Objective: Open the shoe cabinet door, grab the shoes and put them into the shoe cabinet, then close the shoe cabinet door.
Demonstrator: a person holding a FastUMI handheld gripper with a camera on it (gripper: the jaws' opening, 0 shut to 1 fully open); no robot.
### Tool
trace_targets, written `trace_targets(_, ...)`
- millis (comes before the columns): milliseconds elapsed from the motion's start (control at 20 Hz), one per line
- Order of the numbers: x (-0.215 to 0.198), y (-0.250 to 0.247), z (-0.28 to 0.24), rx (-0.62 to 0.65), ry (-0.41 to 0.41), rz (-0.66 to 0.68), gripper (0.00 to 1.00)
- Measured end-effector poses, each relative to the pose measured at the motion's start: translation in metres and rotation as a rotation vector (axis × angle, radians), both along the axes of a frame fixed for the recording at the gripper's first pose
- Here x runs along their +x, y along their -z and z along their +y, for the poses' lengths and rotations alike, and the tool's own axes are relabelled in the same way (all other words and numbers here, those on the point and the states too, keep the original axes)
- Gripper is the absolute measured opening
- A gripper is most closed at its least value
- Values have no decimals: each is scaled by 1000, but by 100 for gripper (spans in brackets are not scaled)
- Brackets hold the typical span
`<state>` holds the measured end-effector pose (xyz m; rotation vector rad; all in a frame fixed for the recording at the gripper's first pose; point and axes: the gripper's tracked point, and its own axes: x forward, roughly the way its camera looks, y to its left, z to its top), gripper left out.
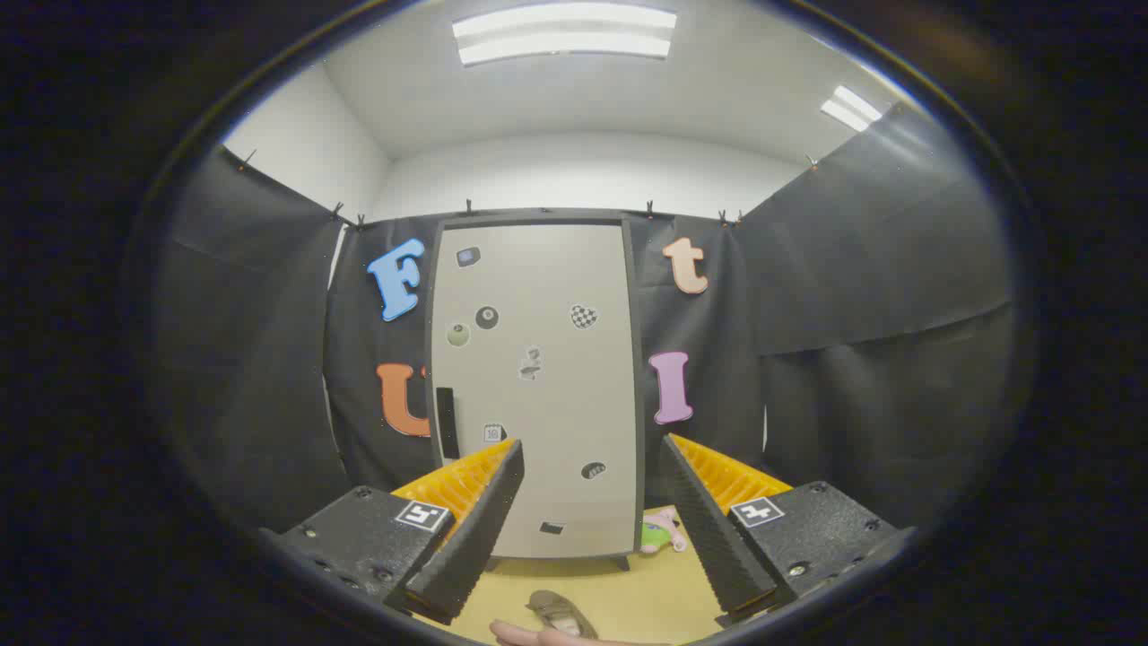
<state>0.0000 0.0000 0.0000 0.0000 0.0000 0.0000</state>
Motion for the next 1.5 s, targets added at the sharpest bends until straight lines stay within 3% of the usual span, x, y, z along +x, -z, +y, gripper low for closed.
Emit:
trace_targets(500,68,44,32,-17,-7,59,99)
trace_targets(850,156,71,76,-6,-115,114,99)
trace_targets(1100,218,63,117,-37,-183,36,99)
trace_targets(1300,244,71,159,-97,-224,10,99)
trace_targets(1500,260,85,201,-63,-251,68,99)
